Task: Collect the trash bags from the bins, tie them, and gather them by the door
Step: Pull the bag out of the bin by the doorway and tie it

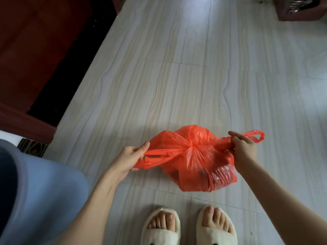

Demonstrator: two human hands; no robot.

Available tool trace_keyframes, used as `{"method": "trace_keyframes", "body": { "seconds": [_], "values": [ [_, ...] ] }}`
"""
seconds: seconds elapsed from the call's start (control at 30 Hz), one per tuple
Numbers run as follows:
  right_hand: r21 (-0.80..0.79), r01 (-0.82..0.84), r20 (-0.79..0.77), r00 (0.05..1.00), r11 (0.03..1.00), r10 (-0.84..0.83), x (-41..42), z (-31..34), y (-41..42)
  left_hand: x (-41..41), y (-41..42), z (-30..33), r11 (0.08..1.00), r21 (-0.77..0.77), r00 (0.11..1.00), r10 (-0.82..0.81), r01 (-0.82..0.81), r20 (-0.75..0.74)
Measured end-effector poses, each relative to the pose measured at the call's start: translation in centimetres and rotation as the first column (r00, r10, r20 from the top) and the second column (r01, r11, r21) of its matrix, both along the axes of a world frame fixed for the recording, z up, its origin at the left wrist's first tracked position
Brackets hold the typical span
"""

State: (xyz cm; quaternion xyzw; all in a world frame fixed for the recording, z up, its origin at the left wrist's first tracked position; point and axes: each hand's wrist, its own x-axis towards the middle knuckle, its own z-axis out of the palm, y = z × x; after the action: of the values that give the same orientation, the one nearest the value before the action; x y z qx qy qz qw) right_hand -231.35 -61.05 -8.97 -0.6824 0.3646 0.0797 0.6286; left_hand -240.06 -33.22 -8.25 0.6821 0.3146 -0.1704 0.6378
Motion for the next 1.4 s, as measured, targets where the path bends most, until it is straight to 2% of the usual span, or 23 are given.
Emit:
{"method": "trace_keyframes", "body": {
  "seconds": [0.03, 0.1, 0.2, 0.27, 0.3, 0.33, 0.4, 0.43, 0.5, 0.57, 0.67, 0.73, 0.8, 0.87, 0.97, 1.07, 1.13, 1.2, 1.27, 1.33, 1.4],
  "values": [
    [-0.051, -0.053, 0.04, 0.998, 0.997, 0.055, -0.1, 0.0, 0.1, 0.1, -0.1, 0.3, 0.974, -0.22, 0.997, 0.061, -0.052, 0.038],
    [-0.128, -0.141, 0.095, 0.984, 0.982, 0.154, -0.4, 0.1, 0.8, 0.4, -0.6, 0.7, 0.829, -0.552, 0.981, 0.169, -0.088, 0.097],
    [-0.196, -0.228, 0.135, 0.957, 0.954, 0.256, -0.6, 0.3, 1.8, 1.2, -1.7, 1.4, 0.643, -0.761, 0.944, 0.297, -0.086, 0.144],
    [-0.176, -0.227, 0.159, 0.954, 0.958, 0.255, -0.6, 0.5, 2.0, 1.6, -1.9, 2.2, 0.585, -0.806, 0.926, 0.347, -0.092, 0.147],
    [-0.155, -0.215, 0.16, 0.958, 0.964, 0.239, -0.7, 0.6, 2.1, 1.6, -2.0, 2.6, 0.613, -0.782, 0.928, 0.348, -0.114, 0.137],
    [-0.13, -0.201, 0.153, 0.963, 0.971, 0.22, -0.7, 0.6, 2.1, 1.5, -2.0, 2.6, 0.683, -0.716, 0.933, 0.335, -0.146, 0.129],
    [-0.051, -0.162, 0.123, 0.978, 0.985, 0.167, -0.7, 0.6, 2.0, 1.4, -2.4, 2.2, 0.838, -0.509, 0.939, 0.311, -0.198, 0.145],
    [0.014, -0.125, 0.103, 0.987, 0.992, 0.123, -0.5, 0.5, 1.9, 1.5, -2.6, 2.1, 0.862, -0.444, 0.928, 0.341, -0.244, 0.151],
    [0.163, -0.023, 0.046, 0.999, 0.986, 0.015, -0.2, 0.4, 2.0, 2.0, -3.0, 2.0, 0.846, -0.391, 0.877, 0.451, -0.362, 0.165],
    [0.226, 0.037, -0.004, 0.999, 0.973, -0.037, -0.1, 0.4, 2.3, 2.7, -3.2, 1.9, 0.83, -0.34, 0.841, 0.516, -0.443, 0.164],
    [0.162, 0.062, -0.021, 0.998, 0.985, -0.059, 0.1, 0.2, 3.0, 3.1, -3.4, 0.8, 0.85, -0.153, 0.831, 0.525, -0.503, 0.184],
    [0.107, 0.139, -0.001, 0.99, 0.985, -0.139, 0.8, -0.1, 2.5, 3.0, -2.5, 0.5, 0.847, 0.0, 0.817, 0.513, -0.532, 0.262],
    [0.089, 0.236, -0.002, 0.972, 0.968, -0.237, 1.5, -0.7, 1.1, 2.6, -1.2, 0.2, 0.814, 0.021, 0.782, 0.551, -0.581, 0.291],
    [0.039, 0.224, -0.03, 0.974, 0.974, -0.223, 1.3, -1.1, 0.0, 2.2, -0.2, 0.2, 0.825, 0.063, 0.803, 0.525, -0.562, 0.282],
    [0.019, 0.232, -0.018, 0.973, 0.973, -0.232, 1.0, -1.4, -0.4, 1.8, 0.9, -0.5, 0.841, 0.264, 0.863, 0.38, -0.473, 0.333],
    [0.011, 0.295, -0.027, 0.955, 0.955, -0.295, 0.5, -1.5, -0.8, 0.6, 1.3, -1.4, 0.793, 0.475, 0.922, 0.29, -0.381, 0.256],
    [0.057, 0.309, -0.058, 0.95, 0.949, -0.305, -0.1, -1.2, -1.0, 0.1, 1.5, -1.9, 0.769, 0.511, 0.923, 0.312, -0.385, 0.226],
    [0.086, 0.237, -0.061, 0.971, 0.968, -0.232, -0.6, -0.9, -1.0, 0.1, 1.6, -2.1, 0.829, 0.339, 0.896, 0.407, -0.444, 0.177],
    [0.081, 0.162, -0.033, 0.987, 0.984, -0.159, -0.4, -0.5, -1.0, 0.6, 2.0, -1.5, 0.861, 0.05, 0.862, 0.507, -0.506, -0.002],
    [0.079, 0.103, -0.017, 0.995, 0.992, -0.102, -0.2, -0.2, -1.0, 0.5, 1.9, -1.0, 0.867, -0.191, 0.882, 0.422, -0.461, -0.212],
    [0.061, 0.039, -0.006, 0.999, 0.997, -0.039, -0.3, 0.0, -0.6, 0.4, 1.8, -0.5, 0.831, -0.399, 0.915, 0.292, -0.387, -0.278]
  ]
}}
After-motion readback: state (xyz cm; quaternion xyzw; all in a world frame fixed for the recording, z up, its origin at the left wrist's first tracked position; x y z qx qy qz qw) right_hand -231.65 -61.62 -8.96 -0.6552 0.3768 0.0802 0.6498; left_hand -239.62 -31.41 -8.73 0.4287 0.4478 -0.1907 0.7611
